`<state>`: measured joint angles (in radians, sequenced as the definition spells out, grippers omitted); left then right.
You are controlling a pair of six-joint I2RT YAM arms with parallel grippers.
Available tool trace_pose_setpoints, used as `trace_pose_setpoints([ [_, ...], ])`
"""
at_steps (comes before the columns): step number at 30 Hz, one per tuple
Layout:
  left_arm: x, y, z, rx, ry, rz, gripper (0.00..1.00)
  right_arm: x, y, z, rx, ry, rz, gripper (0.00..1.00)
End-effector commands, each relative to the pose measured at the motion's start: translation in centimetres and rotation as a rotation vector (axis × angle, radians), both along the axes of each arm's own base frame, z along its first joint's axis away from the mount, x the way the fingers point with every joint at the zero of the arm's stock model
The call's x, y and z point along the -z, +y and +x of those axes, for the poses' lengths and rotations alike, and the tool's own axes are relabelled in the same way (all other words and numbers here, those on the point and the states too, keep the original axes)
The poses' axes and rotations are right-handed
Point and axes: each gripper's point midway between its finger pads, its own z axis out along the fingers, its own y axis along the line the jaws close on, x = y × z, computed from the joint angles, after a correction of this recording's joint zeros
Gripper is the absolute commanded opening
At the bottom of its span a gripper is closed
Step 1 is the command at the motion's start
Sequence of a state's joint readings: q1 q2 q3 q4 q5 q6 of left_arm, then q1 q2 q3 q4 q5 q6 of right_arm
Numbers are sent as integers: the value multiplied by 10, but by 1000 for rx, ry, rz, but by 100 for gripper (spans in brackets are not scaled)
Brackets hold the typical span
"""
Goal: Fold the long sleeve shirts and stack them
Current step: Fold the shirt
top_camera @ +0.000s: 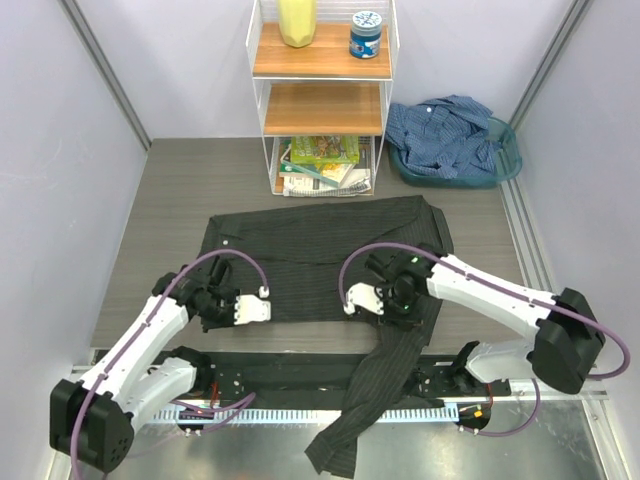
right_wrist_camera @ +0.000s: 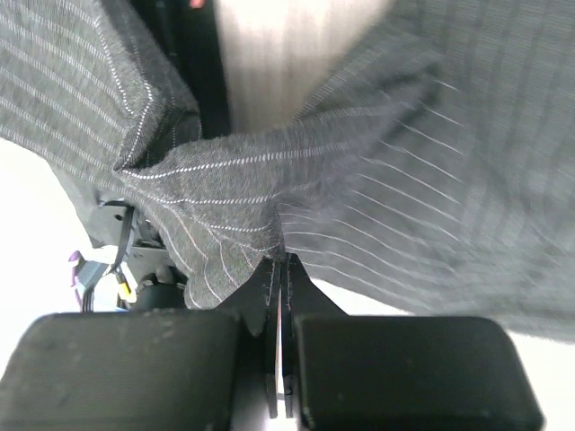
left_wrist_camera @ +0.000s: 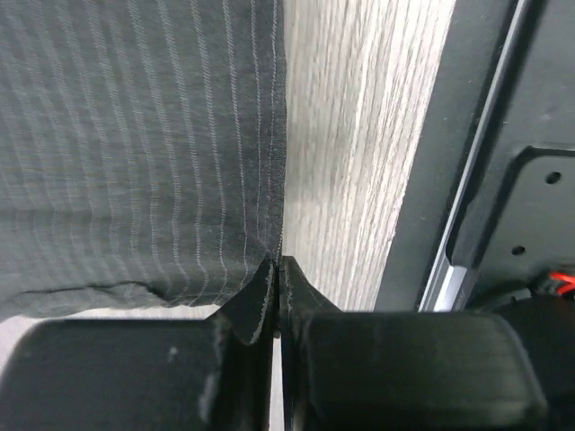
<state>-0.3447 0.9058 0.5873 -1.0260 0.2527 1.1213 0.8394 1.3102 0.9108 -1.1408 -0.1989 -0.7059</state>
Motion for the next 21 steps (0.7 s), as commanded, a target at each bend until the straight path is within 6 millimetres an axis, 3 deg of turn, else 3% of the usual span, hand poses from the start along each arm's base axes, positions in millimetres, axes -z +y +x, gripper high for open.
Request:
trace_pose_setpoints([
  [1,-30,-11,5,-13,-6,-68,0,-37,-1,29,13,-135,57,1],
  [9,-45,3,43,-164,-26,-131,0,-78,-10,84,48,-236,66,1],
  [14,-61,3,85,-210,-107,-151,0,-105,-2,125,18,-313,66,1],
  [21,-55,10,127,-246,-117,-123,0,-117,1,192,10,-367,35,1],
])
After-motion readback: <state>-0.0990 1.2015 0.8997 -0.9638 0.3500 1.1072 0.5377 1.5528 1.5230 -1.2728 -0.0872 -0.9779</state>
